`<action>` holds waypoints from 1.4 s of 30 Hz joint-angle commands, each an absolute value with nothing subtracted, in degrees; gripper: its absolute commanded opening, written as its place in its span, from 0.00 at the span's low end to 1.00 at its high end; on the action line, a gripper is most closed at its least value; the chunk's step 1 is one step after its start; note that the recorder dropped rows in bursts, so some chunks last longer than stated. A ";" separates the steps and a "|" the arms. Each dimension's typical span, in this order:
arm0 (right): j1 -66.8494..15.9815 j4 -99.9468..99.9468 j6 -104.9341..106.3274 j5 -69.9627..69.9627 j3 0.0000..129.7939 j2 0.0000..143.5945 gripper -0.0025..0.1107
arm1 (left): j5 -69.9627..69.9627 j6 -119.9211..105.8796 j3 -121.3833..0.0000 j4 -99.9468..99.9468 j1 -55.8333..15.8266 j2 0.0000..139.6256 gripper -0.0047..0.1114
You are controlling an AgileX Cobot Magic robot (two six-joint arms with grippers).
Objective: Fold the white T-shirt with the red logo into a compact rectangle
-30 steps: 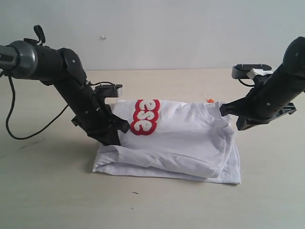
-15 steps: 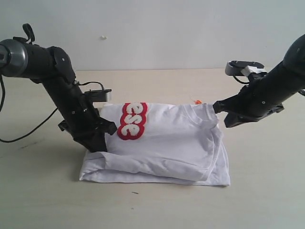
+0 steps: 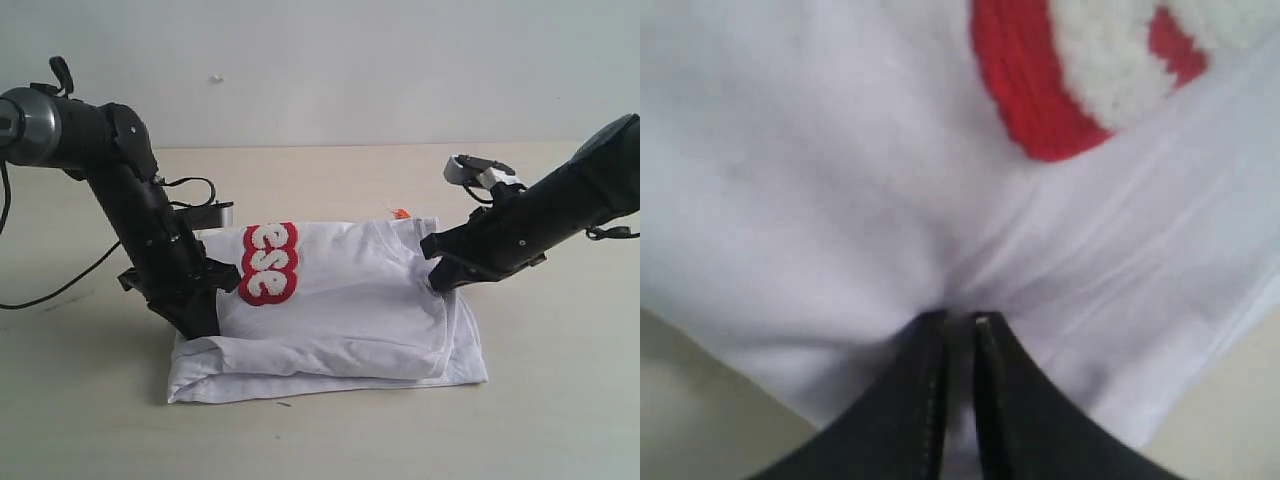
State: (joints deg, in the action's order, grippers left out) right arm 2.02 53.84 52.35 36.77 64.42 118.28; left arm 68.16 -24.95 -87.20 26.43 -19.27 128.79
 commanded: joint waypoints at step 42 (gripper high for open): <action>1.98 2.90 13.77 47.38 54.88 79.04 0.04 | 49.56 -13.72 -57.49 9.83 -14.47 80.11 0.15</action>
State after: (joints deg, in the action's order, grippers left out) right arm 2.02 3.07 15.49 48.06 55.64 81.60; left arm 51.76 -15.73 -59.76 9.70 -14.63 83.61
